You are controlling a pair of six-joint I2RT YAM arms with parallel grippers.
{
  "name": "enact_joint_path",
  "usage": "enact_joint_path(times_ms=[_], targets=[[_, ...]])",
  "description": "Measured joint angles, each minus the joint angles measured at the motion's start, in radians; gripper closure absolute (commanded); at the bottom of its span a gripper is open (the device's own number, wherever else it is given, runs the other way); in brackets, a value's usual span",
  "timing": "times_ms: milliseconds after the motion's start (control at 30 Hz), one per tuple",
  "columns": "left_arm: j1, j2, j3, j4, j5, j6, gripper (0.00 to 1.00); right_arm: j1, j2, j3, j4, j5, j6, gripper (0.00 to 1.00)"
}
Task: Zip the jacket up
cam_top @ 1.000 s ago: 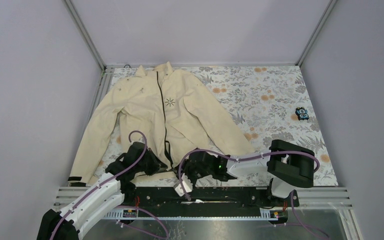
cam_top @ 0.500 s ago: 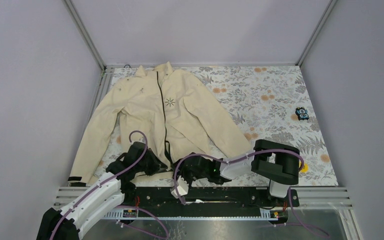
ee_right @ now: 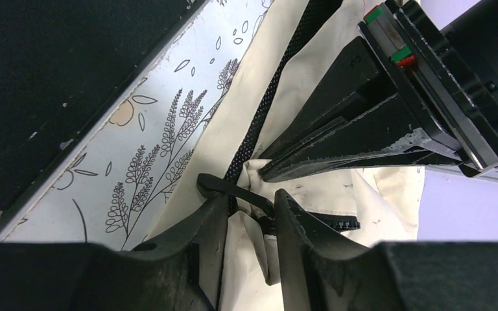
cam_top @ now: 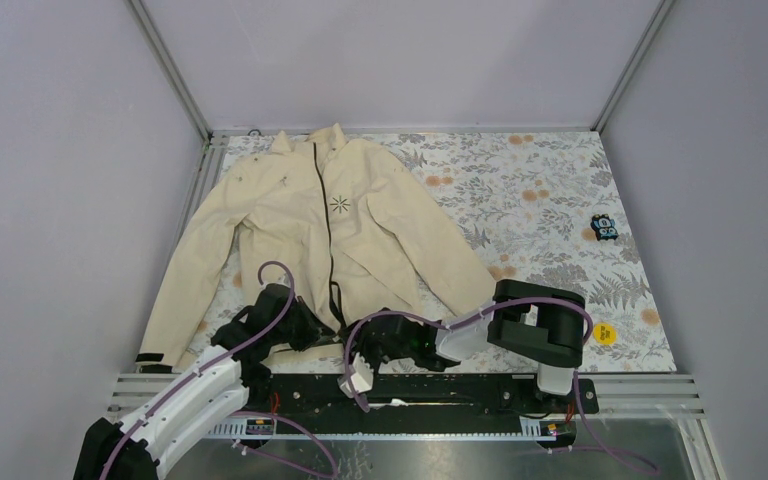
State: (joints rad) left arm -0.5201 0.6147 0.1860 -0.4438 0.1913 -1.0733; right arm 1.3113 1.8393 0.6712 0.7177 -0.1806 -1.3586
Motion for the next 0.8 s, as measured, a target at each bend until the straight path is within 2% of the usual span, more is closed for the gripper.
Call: enact_joint_path(times_ms=[300, 400, 500, 567, 700, 800], targets=[[0.0, 0.0, 0.0, -0.003, 0.002, 0.0, 1.0, 0.008, 0.002, 0.009, -0.025, -0.005, -0.051, 0.61], [0.0, 0.0, 0.0, -0.003, 0.003, 0.0, 1.0, 0.013, 0.012, 0.025, -0.037, -0.005, -0.077, 0.53], [0.0, -0.001, 0.0, -0.006, 0.002, 0.0, 1.0, 0.019, 0.015, 0.037, -0.04, 0.0, -0.104, 0.53], [0.0, -0.004, 0.0, -0.013, 0.002, 0.0, 1.0, 0.024, 0.021, 0.049, -0.05, 0.006, -0.119, 0.6], [0.0, -0.005, 0.0, -0.036, -0.001, 0.002, 1.0, 0.031, 0.033, 0.077, -0.08, 0.016, -0.144, 0.86], [0.0, -0.006, 0.0, -0.039, -0.002, 0.003, 1.0, 0.032, 0.035, 0.087, -0.088, 0.025, -0.156, 0.91]])
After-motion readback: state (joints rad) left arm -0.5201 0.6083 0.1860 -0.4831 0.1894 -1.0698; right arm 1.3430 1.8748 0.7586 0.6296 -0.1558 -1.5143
